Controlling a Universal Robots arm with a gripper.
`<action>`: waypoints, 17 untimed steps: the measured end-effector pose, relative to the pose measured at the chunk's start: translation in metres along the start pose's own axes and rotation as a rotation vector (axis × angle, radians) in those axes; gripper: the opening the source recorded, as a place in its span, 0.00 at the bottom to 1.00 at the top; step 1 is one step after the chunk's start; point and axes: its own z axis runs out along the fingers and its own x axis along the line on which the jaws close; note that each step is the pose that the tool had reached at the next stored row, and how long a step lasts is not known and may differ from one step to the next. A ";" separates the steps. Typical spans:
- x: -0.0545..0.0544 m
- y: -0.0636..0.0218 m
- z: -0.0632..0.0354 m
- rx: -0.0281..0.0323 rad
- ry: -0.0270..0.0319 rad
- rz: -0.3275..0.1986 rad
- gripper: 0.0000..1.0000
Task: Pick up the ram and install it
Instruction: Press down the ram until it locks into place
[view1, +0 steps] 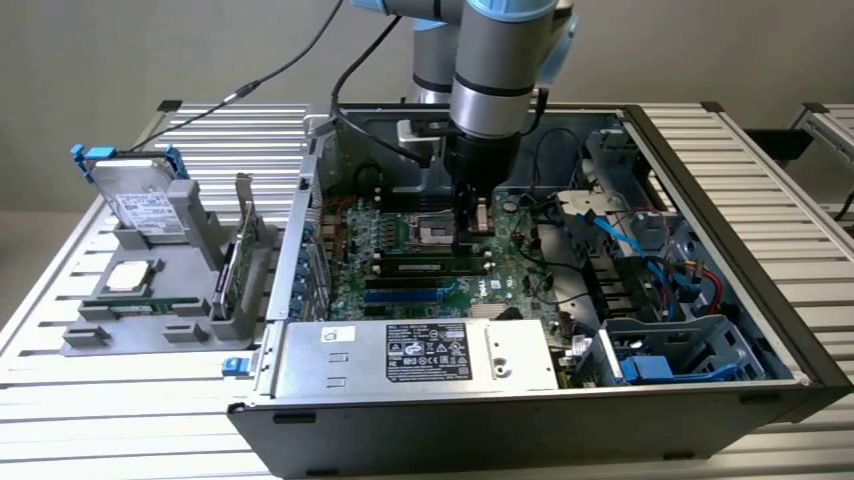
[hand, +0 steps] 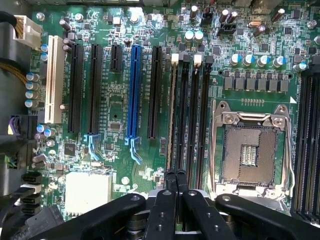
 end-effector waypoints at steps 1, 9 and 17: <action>0.000 0.0016 0.0000 0.0004 -0.0002 0.000 0.10; -0.001 0.0180 0.0008 0.0058 0.0003 0.001 0.10; -0.002 0.0346 0.0023 0.0101 0.0002 0.005 0.10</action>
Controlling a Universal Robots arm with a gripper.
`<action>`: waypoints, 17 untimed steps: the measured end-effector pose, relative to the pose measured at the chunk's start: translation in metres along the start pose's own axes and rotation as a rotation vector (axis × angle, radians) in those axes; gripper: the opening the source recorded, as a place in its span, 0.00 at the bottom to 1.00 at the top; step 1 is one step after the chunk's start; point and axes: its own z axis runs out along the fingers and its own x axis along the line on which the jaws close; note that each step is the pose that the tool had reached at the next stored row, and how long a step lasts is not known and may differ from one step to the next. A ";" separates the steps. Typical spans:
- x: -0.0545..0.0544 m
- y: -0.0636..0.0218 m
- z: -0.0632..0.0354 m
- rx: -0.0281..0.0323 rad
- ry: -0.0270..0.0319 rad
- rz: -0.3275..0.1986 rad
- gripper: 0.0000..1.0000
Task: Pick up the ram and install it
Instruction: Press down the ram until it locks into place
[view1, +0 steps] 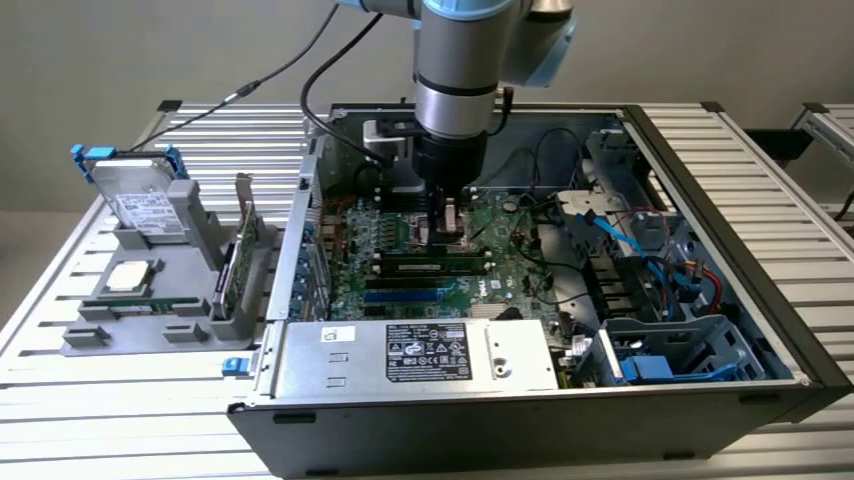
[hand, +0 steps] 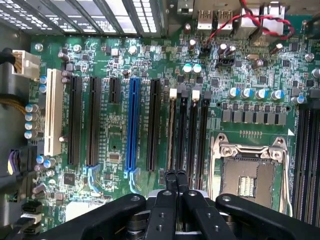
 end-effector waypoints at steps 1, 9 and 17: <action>0.000 0.0019 0.0002 0.0005 0.0000 0.001 0.10; -0.001 0.0177 0.0020 0.0038 -0.0001 0.007 0.10; -0.001 0.0212 0.0085 0.0115 0.0017 0.008 0.10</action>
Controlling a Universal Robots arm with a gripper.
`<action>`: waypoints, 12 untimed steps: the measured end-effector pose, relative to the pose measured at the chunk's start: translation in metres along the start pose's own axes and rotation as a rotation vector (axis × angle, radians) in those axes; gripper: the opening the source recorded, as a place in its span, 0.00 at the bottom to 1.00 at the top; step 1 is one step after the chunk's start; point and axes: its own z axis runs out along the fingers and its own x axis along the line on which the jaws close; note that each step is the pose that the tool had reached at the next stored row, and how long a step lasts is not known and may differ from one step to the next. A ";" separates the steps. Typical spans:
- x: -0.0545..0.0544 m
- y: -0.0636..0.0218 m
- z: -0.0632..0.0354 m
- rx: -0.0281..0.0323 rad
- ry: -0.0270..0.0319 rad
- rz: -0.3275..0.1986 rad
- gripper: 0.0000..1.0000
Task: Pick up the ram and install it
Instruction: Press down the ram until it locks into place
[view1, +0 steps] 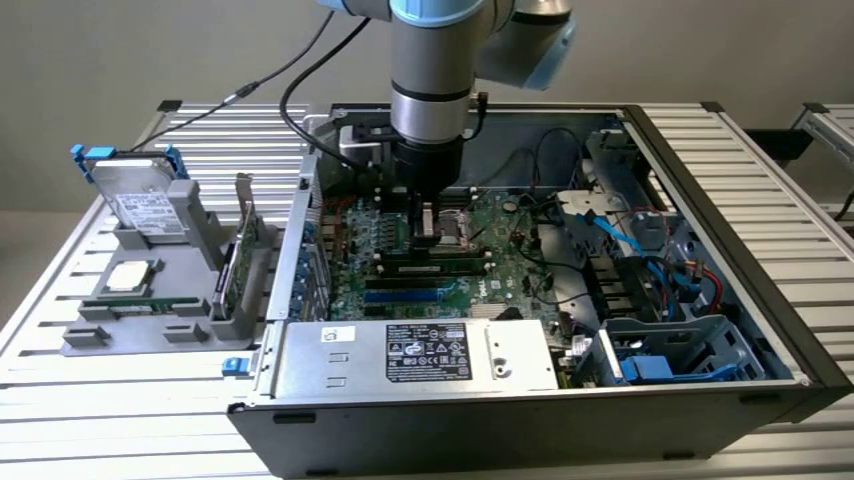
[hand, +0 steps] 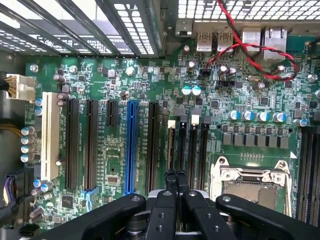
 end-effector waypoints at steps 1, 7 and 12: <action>0.000 0.0000 0.0007 0.0010 -0.0005 0.000 0.10; 0.000 -0.0002 -0.0010 0.0028 -0.0029 0.000 0.10; 0.001 0.0003 -0.0117 0.0019 -0.0017 0.000 0.10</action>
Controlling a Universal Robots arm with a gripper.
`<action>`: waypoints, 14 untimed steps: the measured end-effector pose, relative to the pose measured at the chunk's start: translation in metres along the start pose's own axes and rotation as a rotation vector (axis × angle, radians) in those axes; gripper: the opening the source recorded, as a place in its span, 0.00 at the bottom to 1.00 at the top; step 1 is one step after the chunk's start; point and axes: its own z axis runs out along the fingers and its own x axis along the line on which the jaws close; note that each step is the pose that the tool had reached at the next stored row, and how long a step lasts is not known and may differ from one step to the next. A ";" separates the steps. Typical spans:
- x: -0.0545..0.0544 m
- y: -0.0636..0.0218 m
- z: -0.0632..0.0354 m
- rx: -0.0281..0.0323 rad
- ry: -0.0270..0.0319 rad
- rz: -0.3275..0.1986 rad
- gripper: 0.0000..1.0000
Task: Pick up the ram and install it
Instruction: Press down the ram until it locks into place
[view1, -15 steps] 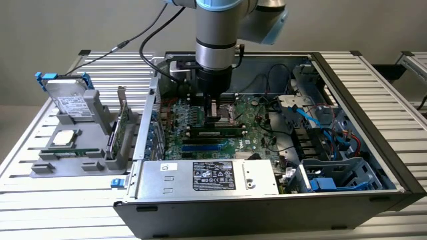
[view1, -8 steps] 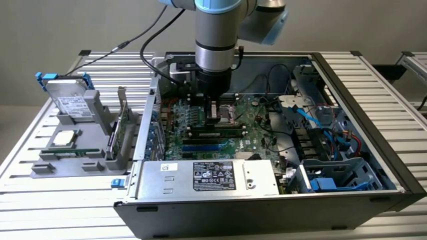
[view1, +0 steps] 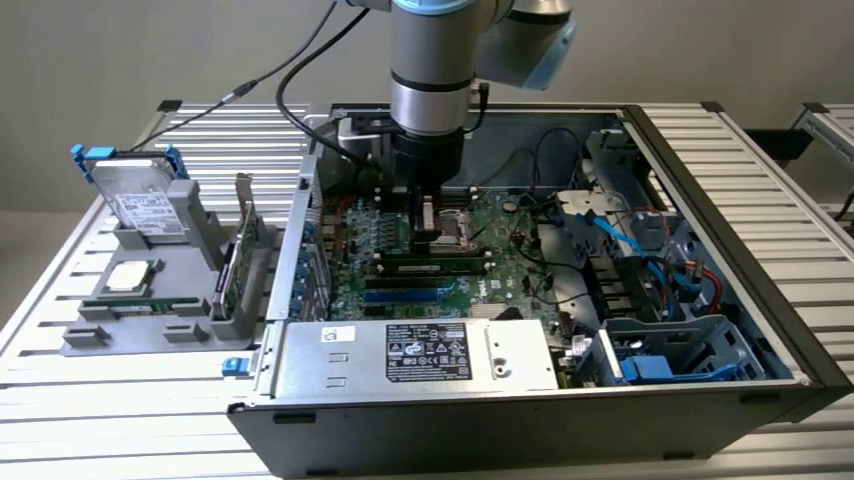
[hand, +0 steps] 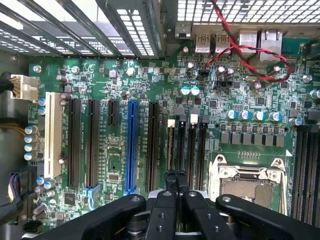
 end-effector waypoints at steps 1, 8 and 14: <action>0.000 -0.0001 -0.0019 -0.0001 0.0002 0.000 0.10; 0.001 -0.0065 -0.0060 0.0000 0.0000 0.000 0.10; 0.002 -0.0165 -0.0086 0.0001 -0.0006 0.000 0.10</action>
